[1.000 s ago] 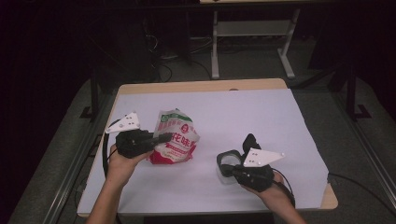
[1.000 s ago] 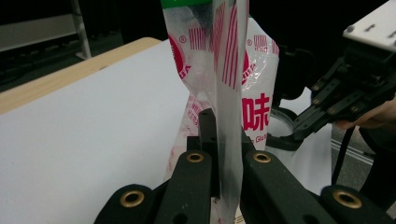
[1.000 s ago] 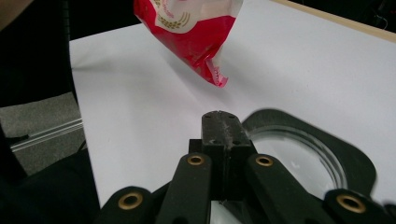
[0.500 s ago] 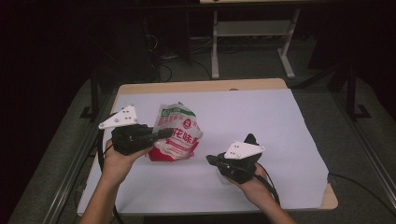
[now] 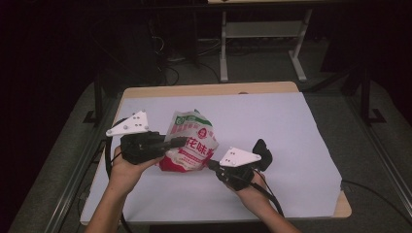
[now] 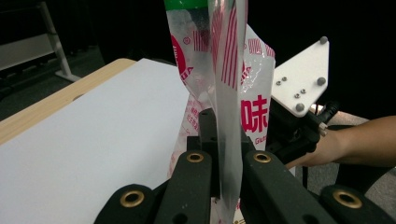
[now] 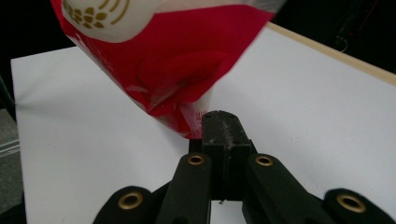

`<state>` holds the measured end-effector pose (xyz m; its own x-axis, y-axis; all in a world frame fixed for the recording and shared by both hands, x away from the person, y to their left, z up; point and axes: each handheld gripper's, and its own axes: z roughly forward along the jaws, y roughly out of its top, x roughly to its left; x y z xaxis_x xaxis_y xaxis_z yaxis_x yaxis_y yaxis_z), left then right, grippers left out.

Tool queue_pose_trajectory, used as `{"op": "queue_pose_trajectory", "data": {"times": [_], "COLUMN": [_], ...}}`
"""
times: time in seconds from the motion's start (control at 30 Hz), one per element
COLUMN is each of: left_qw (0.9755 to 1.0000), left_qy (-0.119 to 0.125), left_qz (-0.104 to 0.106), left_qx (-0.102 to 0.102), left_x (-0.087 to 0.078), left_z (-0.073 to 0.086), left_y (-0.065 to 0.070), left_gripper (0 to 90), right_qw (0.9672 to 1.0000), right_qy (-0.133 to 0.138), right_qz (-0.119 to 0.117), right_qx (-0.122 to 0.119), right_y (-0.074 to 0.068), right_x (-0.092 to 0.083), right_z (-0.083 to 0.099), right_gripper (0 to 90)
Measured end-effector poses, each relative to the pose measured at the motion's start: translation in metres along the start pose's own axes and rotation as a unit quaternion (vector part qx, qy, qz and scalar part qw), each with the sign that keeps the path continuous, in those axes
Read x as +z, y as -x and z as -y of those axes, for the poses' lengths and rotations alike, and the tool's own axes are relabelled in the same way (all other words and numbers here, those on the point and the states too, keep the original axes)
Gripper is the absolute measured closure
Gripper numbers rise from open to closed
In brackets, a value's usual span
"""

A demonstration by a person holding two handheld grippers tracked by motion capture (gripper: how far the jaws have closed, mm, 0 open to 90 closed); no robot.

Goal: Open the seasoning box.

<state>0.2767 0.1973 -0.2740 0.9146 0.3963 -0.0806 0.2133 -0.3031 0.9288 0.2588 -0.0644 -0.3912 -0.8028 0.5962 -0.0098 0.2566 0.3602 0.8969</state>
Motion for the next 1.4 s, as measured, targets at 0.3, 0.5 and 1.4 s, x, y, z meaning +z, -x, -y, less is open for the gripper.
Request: {"op": "queue_pose_trajectory", "data": {"times": [0.3, 0.5, 1.4], "left_qw": [0.9999, 0.9997, 0.9991], "left_qy": [-0.004, 0.001, -0.012], "left_qz": [0.014, 0.024, 0.038], "left_qx": [0.0, 0.0, -0.016], "left_x": [0.006, 0.01, 0.033], "left_z": [-0.002, -0.006, -0.018], "left_y": [0.003, 0.003, 0.001], "left_gripper": [90.0, 90.0, 90.0], "right_qw": [0.9998, 0.9997, 0.999], "right_qy": [0.017, 0.021, 0.027], "right_qz": [0.002, -0.012, -0.028], "right_qx": [-0.001, 0.0, -0.023], "right_y": [-0.002, -0.005, -0.028], "right_x": [0.006, 0.007, 0.016], "right_z": [-0.001, -0.001, 0.007], "right_gripper": [90.0, 90.0, 90.0]}}
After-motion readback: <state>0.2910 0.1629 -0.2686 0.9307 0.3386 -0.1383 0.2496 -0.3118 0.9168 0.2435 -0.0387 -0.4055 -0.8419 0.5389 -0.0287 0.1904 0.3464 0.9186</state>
